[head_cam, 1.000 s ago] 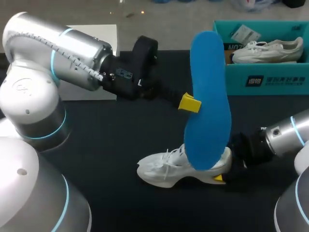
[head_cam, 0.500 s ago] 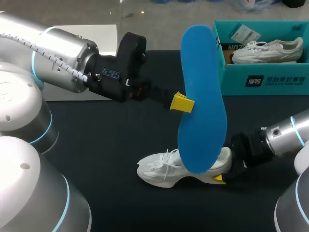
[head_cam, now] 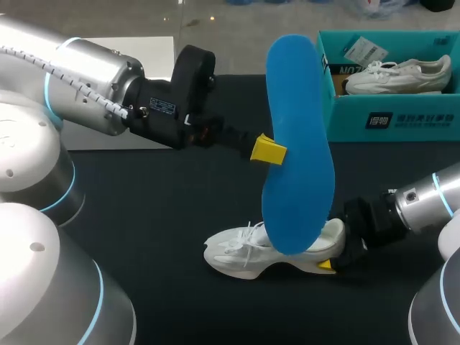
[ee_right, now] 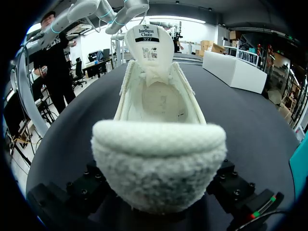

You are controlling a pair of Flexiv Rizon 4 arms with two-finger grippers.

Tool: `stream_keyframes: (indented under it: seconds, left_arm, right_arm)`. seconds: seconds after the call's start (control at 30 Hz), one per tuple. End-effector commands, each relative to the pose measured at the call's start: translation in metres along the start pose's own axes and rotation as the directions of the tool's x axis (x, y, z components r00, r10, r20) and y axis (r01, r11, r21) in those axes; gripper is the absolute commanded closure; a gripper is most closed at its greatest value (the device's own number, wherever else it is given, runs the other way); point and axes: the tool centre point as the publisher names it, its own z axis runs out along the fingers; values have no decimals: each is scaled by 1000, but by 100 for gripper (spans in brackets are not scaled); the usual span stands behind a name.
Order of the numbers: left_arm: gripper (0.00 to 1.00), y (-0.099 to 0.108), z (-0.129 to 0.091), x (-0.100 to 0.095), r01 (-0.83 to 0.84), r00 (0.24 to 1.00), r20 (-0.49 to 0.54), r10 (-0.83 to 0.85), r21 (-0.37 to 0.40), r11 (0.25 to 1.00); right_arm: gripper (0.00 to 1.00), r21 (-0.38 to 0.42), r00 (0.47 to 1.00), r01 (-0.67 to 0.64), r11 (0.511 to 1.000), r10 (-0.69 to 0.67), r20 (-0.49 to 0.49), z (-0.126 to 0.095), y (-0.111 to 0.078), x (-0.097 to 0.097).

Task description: Take the shoe out of the shoebox, open the shoe tongue, remove and reinsert the insole, then place the shoe into the shoebox

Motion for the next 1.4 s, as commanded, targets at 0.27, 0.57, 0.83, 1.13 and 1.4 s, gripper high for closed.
stream_keyframes:
  seconds: [0.27, 0.57, 0.83, 1.13, 1.4]
  left_arm:
    - [100, -2, 1, -1, 1, 1000, -1, -1, -4, 1000]
    - [100, -2, 1, -1, 1, 1000, -1, -1, -4, 1000]
    - [100, -2, 1, -1, 1, 1000, -1, -1, -4, 1000]
    - [100, -2, 1, -1, 1, 1000, -1, -1, -4, 1000]
    - [100, -2, 1, -1, 1, 1000, -1, -1, -4, 1000]
  right_arm:
    - [98, 5, 1000, 0, 1000, 0, 2, 2, -1, 0]
    - [78, 5, 1000, 0, 1000, 0, 2, 2, -1, 0]
    - [0, 5, 1000, 0, 1000, 0, 2, 2, -1, 0]
    - [0, 91, 1000, 5, 996, -6, 8, -18, 6, 3]
    - [0, 251, 1000, -6, 968, 1, 20, -35, 16, 7]
